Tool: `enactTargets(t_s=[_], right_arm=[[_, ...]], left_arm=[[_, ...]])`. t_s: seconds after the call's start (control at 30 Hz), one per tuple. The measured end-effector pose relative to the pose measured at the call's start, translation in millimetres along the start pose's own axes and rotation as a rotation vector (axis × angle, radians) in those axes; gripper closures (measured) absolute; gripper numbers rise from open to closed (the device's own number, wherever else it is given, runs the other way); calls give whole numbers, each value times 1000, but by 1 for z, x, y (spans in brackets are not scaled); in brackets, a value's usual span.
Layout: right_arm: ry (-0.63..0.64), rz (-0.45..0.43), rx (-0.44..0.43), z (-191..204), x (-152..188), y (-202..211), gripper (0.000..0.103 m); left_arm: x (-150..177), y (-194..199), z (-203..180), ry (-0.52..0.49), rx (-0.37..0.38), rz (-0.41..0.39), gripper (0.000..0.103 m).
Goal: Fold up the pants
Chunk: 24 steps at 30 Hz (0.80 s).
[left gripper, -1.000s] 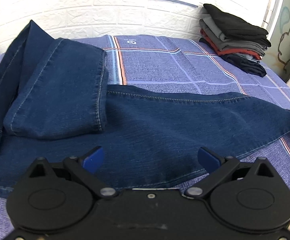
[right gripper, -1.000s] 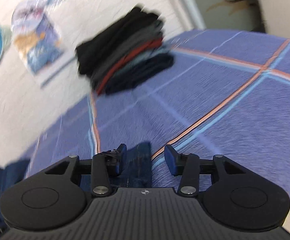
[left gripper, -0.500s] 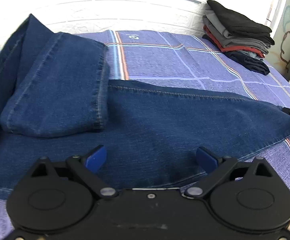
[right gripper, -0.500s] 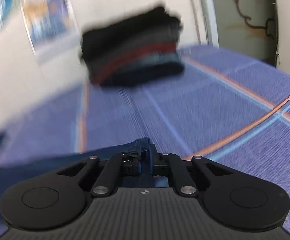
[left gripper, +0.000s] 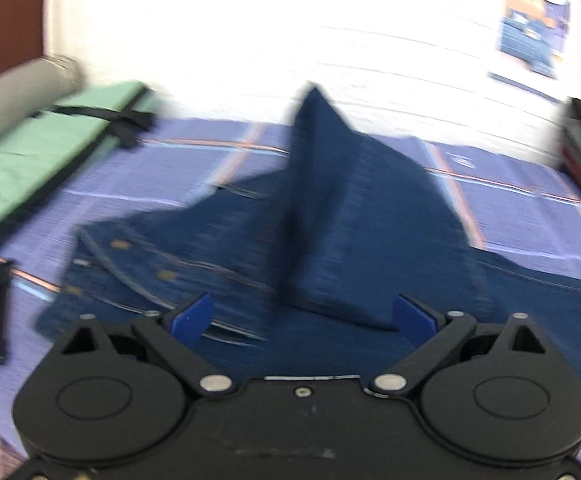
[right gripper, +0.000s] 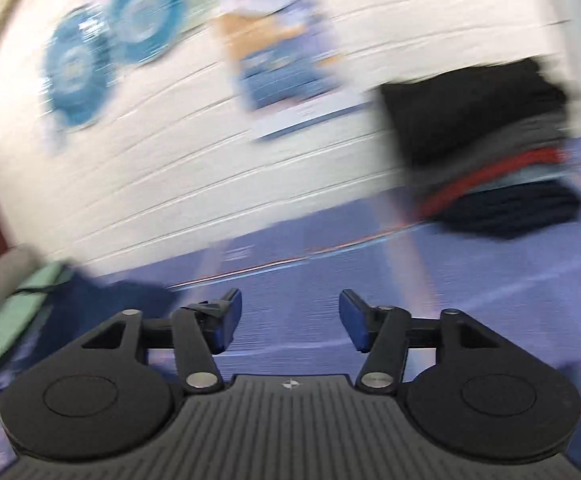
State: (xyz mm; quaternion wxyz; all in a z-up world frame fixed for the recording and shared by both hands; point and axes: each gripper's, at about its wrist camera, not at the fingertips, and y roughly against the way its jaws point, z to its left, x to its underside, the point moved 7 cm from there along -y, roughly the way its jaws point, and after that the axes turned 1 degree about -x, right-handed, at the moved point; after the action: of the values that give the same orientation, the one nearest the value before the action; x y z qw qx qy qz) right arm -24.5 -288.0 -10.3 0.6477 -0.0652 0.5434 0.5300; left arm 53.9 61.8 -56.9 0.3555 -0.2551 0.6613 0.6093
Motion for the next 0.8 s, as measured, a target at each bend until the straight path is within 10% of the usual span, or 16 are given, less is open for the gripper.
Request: enactTargets(t_s=[0.27,0.5,0.7,0.8], right_arm=[[47,184,-213,98,33,-96,11],[49,265,-190,116,42,-152,10],[-34,325,-181,111,52,-187,10],[-127,340,-258,113,49,-186,63]], left_arm=[[-10,-25,17,-162,-133,-91,10],[-8,-48,34,-105,-84,-38,38],[-17,-50,36,-108,-43,-46,86],[-34,-45,45,-95,-33,-73,89]])
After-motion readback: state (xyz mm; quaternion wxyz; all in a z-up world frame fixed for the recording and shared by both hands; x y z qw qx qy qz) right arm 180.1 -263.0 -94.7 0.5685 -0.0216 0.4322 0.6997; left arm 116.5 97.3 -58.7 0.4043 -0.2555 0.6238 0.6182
